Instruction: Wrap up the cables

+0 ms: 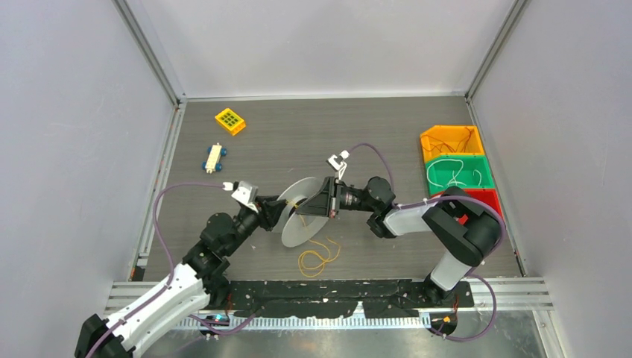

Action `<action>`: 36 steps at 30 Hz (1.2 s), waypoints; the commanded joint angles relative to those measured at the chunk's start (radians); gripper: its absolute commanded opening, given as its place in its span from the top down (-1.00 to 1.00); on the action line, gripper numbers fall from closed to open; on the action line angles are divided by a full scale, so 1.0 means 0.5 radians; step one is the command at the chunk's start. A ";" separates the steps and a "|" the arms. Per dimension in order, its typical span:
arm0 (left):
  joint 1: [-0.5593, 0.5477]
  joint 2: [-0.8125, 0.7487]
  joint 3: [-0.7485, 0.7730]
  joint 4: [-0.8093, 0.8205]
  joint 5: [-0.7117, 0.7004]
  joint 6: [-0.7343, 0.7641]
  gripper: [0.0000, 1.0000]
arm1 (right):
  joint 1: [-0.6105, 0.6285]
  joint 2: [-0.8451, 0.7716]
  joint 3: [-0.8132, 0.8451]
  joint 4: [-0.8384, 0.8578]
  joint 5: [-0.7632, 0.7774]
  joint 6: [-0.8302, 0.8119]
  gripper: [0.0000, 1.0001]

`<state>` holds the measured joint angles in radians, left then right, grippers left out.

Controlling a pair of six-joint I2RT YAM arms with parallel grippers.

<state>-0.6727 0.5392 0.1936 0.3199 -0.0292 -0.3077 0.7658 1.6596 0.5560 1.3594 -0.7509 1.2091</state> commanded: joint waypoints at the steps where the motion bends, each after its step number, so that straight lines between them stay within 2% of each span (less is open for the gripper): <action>1: 0.002 -0.081 0.170 -0.041 0.049 0.020 0.33 | -0.002 -0.131 0.010 0.061 0.017 -0.042 0.89; 13: 0.002 -0.249 0.325 -0.307 0.157 0.161 0.18 | -0.007 -0.253 -0.040 -0.001 0.012 -0.074 0.89; 18: 0.002 -0.329 0.371 -0.509 0.080 0.405 -0.13 | -0.007 -0.257 -0.017 -0.011 -0.024 -0.075 0.89; 21: 0.000 -0.250 0.370 -0.462 0.128 0.437 -0.20 | -0.008 -0.242 0.023 0.001 -0.062 -0.067 0.89; 25: 0.001 -0.083 0.458 -0.579 0.260 0.519 -0.25 | -0.010 -0.191 0.064 0.072 -0.093 -0.015 0.89; 30: 0.002 -0.099 0.320 -0.354 0.370 0.553 -0.33 | -0.013 -0.158 0.086 0.115 -0.106 0.014 0.89; 36: 0.001 -0.054 0.301 -0.296 0.279 0.635 -0.44 | -0.014 -0.130 0.112 0.120 -0.150 0.021 0.89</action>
<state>-0.6731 0.5003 0.3378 0.0891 0.1207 -0.0410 0.7635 1.5845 0.5701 1.3560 -0.7986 1.2137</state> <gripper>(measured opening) 0.701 0.064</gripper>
